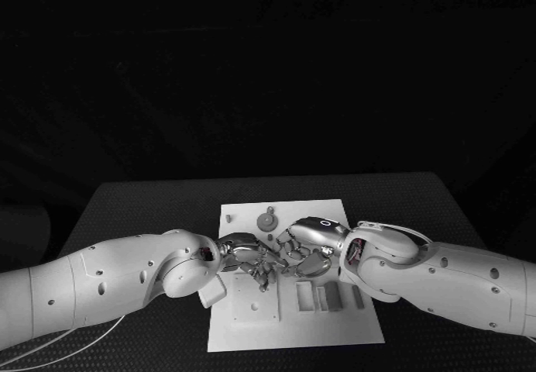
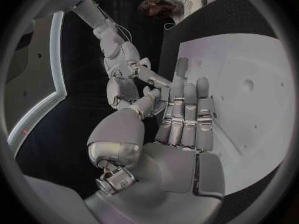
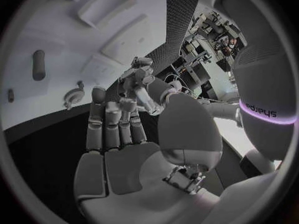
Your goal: Assemble the parts on the task board
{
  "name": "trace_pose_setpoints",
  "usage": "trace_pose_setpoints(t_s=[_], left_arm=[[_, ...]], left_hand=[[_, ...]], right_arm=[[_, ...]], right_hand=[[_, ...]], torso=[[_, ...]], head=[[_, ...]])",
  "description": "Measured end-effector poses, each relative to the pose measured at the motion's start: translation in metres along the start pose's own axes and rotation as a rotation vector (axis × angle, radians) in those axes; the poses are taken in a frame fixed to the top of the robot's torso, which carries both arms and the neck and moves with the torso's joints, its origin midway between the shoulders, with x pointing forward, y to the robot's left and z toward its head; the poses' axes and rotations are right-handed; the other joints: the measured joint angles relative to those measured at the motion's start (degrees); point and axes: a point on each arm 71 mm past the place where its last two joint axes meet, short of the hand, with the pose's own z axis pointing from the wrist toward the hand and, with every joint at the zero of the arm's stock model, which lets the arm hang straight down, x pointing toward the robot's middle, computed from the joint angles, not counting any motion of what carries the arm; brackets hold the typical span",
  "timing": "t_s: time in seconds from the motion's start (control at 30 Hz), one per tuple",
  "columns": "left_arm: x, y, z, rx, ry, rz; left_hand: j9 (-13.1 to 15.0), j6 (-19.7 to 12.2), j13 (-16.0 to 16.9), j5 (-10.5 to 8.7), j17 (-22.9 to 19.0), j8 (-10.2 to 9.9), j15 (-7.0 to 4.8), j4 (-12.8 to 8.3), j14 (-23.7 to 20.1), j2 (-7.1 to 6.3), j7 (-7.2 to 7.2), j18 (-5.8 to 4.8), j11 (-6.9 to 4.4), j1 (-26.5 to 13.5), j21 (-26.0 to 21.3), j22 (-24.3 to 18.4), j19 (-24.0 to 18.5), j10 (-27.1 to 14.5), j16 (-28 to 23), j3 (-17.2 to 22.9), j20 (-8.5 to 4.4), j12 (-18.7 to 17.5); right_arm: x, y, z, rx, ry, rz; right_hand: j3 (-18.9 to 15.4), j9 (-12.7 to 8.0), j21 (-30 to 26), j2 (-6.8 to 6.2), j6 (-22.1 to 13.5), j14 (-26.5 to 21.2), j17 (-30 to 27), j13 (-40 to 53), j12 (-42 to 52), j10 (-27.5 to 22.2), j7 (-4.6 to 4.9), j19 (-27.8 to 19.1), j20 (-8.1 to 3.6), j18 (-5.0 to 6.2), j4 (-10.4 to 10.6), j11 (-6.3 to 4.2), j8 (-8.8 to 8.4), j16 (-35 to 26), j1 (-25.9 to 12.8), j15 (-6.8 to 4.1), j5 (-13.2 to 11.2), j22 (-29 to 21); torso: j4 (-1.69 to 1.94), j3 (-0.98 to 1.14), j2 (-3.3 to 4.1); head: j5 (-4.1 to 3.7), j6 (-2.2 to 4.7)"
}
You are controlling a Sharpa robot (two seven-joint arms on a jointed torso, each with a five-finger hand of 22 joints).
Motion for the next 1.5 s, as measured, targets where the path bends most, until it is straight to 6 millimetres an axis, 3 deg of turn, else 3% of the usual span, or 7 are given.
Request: trace_pose_setpoints(t_s=[0.47, 0.63, 0.97, 1.5], left_arm=[[0.0002, -0.0005, -0.0013, 0.006, -0.023, -0.047], [-0.0004, -0.0009, -0.0017, 0.012, -0.040, -0.073], [-0.0016, -0.0013, -0.0025, 0.019, -0.065, -0.115], [-0.0014, -0.0025, -0.0019, 0.021, -0.115, -0.178]], left_hand=[[-0.3, 0.0, 0.1, -0.10, 0.1, -0.7, 0.00, -0.2, 0.0, -0.35, -0.01, -0.06, 0.03, 1.2, -0.3, 0.1, 0.0, -0.4, 0.0, -0.7, 0.00, -0.2], [-0.9, -0.8, 0.1, -0.10, 0.1, -1.5, -0.01, -0.1, 0.0, -0.53, 0.60, 0.02, 0.31, 1.4, -0.6, 0.1, 0.0, -0.7, 0.0, -1.2, 0.00, -0.6], [-1.8, -1.7, 0.0, -0.09, 0.0, -2.6, -0.01, 0.6, 0.0, -2.28, 1.11, 0.09, 0.71, -0.3, -1.0, 0.1, 0.0, -1.3, 0.0, -2.4, 0.01, -0.9], [-2.1, -1.7, 0.1, -0.09, 0.1, -2.7, 0.20, 0.6, -0.2, -2.07, 0.88, 0.47, 0.90, -0.1, -1.3, 0.1, -0.1, -1.6, 0.0, -2.4, 0.10, -1.1]], right_arm=[[-0.0016, -0.0005, -0.0009, 0.025, -0.037, 0.001], [-0.0032, -0.0022, -0.0013, 0.046, -0.059, 0.000], [-0.0050, -0.0046, -0.0019, 0.089, -0.097, 0.003], [-0.0068, -0.0058, -0.0003, 0.153, -0.141, 0.006]], right_hand=[[-0.1, 0.0, 0.2, -0.33, 0.6, 0.3, -0.2, -0.4, 0.0, 0.2, -0.55, 0.4, 0.00, 0.01, 0.6, -0.21, 0.19, 0.0, -1.2, -0.28, 0.0, 0.0], [-0.1, 0.0, 0.2, -0.29, 0.8, 0.5, -0.2, -0.5, 0.0, 0.4, -0.75, 0.6, -0.20, 0.01, 0.9, -0.41, 0.19, 0.0, -1.7, -0.51, 0.0, 0.0], [0.1, 0.0, 0.2, -0.50, 0.8, 0.7, -0.2, -0.6, 0.0, 0.4, -0.84, 0.6, -0.22, 0.01, 1.0, -0.40, 0.18, 0.0, -2.0, -0.50, 0.2, 0.0], [0.3, 0.0, 0.2, -0.93, 1.1, 1.1, -0.3, -0.8, 0.0, 0.6, -1.09, 1.2, -0.39, 0.00, 1.5, -0.60, -0.07, 0.0, -2.4, -0.75, 0.2, 0.0]], torso=[[-0.03, 0.02, 0.00], [-0.02, 0.02, 0.00], [0.01, 0.00, 0.00], [0.03, -0.04, 0.00]], head=[[-0.03, 0.23], [-0.08, 0.29], [-0.15, 0.47], [-0.22, 1.09]])
